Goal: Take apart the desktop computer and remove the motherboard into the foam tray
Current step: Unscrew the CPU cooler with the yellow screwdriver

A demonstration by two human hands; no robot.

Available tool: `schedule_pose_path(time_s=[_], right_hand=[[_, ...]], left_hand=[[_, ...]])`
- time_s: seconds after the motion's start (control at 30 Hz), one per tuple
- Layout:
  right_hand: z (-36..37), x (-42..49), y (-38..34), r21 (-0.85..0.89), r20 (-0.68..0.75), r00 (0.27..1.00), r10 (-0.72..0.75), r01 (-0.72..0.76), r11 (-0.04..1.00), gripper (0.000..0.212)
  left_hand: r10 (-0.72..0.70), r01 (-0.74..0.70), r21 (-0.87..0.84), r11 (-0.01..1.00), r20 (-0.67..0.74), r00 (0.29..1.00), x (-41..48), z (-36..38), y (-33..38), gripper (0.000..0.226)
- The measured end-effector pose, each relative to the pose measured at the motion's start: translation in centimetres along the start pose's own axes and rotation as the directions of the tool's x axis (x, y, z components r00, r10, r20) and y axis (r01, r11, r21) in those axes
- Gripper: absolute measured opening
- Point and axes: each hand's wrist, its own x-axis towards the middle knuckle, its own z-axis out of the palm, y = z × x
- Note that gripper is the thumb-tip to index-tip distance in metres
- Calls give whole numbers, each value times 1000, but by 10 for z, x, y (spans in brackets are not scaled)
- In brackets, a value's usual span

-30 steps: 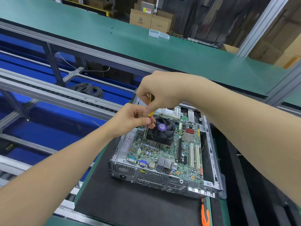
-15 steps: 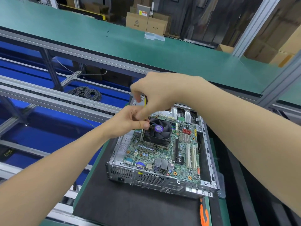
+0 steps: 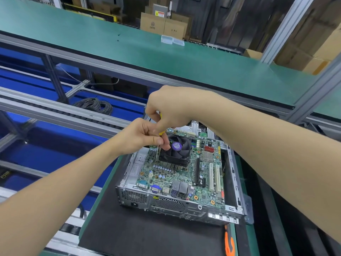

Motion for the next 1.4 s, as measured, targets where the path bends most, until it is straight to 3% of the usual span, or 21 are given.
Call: schedule_pose_path(time_s=[0.1, 0.27, 0.33, 0.4, 0.5, 0.53, 0.6, 0.7, 0.8, 0.97, 1.07, 1.13, 1.2, 1.3, 1.4], right_hand=[[-1, 0, -1, -86, -46, 994, -95, 90, 992, 17], [-3, -1, -5, -192, -46, 958, -281, 268, 944, 29], [-5, -4, -2, -204, -26, 955, -294, 283, 937, 26], [-8, -8, 3, -183, -21, 973, -231, 224, 957, 16], [-7, -11, 4, -31, -87, 996, 23, -26, 999, 62], [-4, -10, 2, 23, -88, 990, 110, -108, 994, 67], [4, -7, -2, 52, -101, 976, 195, -190, 980, 59], [3, -3, -3, 67, -87, 974, 210, -205, 976, 44], [2, -1, -1, 10, -43, 994, 101, -101, 995, 42], [-6, -9, -2, -37, -22, 992, -121, 120, 992, 14], [-6, -9, -5, -137, 40, 984, -176, 180, 974, 28], [-7, -11, -2, -137, 51, 985, -165, 170, 976, 30], [-13, -18, 8, -61, 34, 991, -128, 130, 990, 20], [-25, -35, 34, 143, -100, 995, -30, 44, 989, 14], [-25, -47, 57, 336, -170, 976, 137, -73, 939, 13]], left_hand=[[-3, -3, -63, 998, -101, 995, 0, 5, -4, 19], [-10, -5, -62, 998, -236, 972, -1, 13, -8, 10], [-13, -1, -60, 998, -238, 971, -2, 13, -8, 10], [-11, 1, -48, 999, -214, 977, -1, 12, -6, 10], [-3, -6, -54, 999, -166, 986, -1, 9, 1, 12], [-9, -1, -78, 997, -134, 991, -1, 7, 2, 14], [-26, 26, -131, 991, 3, 1000, -1, -1, 4, 27], [-35, 43, -46, 998, 166, 985, 3, -11, 10, 42], [-51, 52, -16, 999, 62, 997, 4, -8, 13, 34], [-38, 33, -36, 999, -163, 986, 2, 2, 6, 8], [-15, 21, 18, 1000, -270, 963, 4, 7, 5, 21], [9, -9, 1, 1000, -233, 972, 5, 8, 3, 26], [-3, 13, 60, 998, -162, 987, 6, 7, -2, 51], [-158, 140, 381, 914, 17, 987, 7, 12, -13, 121], [-178, 102, 646, 756, 53, 983, 14, 27, -21, 128]])
